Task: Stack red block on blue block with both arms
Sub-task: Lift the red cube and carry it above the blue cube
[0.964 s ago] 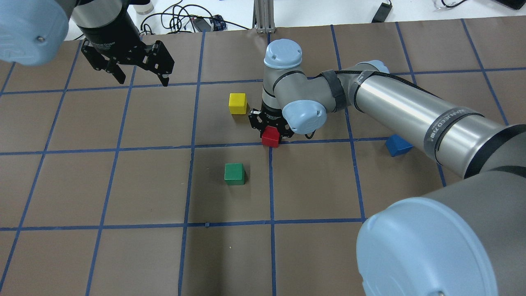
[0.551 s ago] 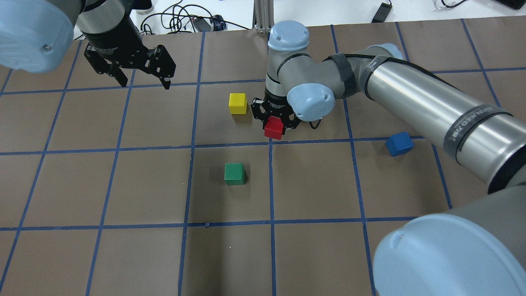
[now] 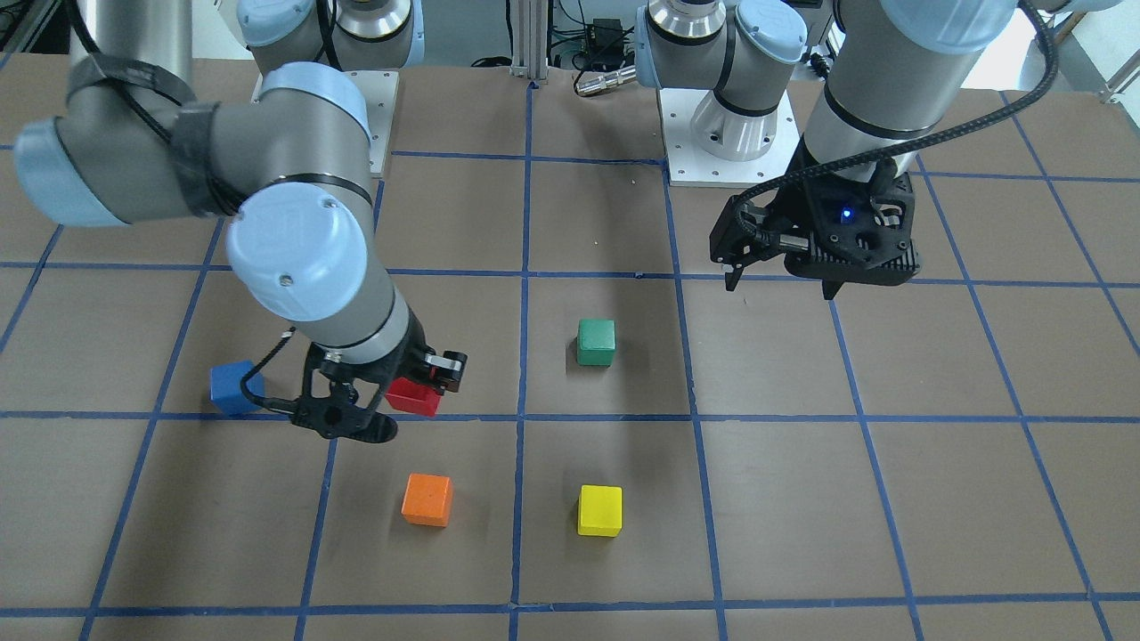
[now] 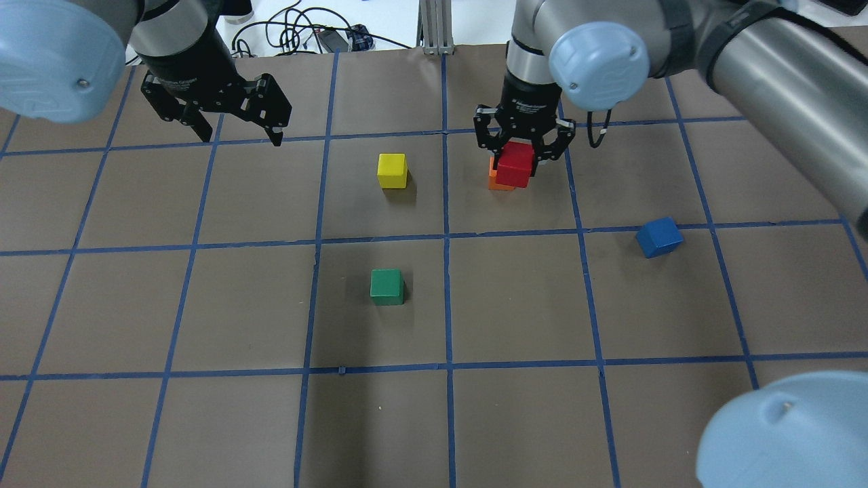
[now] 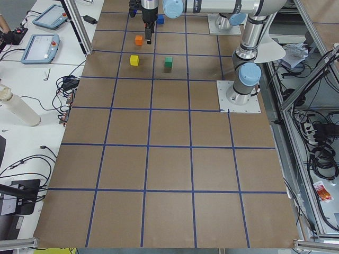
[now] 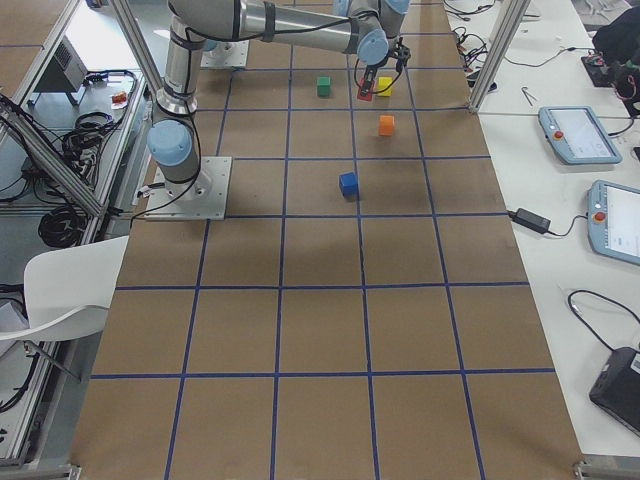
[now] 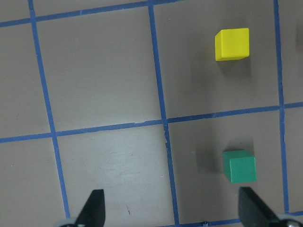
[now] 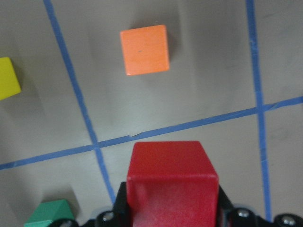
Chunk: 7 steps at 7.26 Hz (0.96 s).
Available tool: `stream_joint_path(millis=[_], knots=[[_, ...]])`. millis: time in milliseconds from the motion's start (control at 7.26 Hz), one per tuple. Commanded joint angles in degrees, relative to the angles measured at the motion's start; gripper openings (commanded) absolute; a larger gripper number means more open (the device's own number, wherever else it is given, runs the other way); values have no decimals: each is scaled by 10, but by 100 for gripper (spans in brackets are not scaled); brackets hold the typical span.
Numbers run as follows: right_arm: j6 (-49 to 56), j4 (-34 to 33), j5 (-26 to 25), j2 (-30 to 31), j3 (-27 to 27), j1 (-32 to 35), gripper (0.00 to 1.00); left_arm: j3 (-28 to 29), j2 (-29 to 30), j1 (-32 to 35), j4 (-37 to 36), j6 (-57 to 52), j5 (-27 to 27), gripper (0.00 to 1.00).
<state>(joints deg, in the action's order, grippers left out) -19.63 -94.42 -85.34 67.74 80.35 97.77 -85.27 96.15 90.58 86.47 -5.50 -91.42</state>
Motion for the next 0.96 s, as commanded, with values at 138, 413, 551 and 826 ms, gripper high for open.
stream_joint_path(millis=[138, 413, 551, 826], knots=[[136, 81, -25, 62, 12, -78, 0, -3, 0, 1, 0, 1, 1, 100], [186, 61, -75, 62, 47, -97, 0, -2, 1, 1, 0, 3, 2, 100], [218, 44, -79, 62, 59, -110, 0, -2, 2, 1, 0, 3, 2, 100], [307, 16, -77, 63, 92, -175, 0, -2, 2, 1, -1, 4, 2, 100]])
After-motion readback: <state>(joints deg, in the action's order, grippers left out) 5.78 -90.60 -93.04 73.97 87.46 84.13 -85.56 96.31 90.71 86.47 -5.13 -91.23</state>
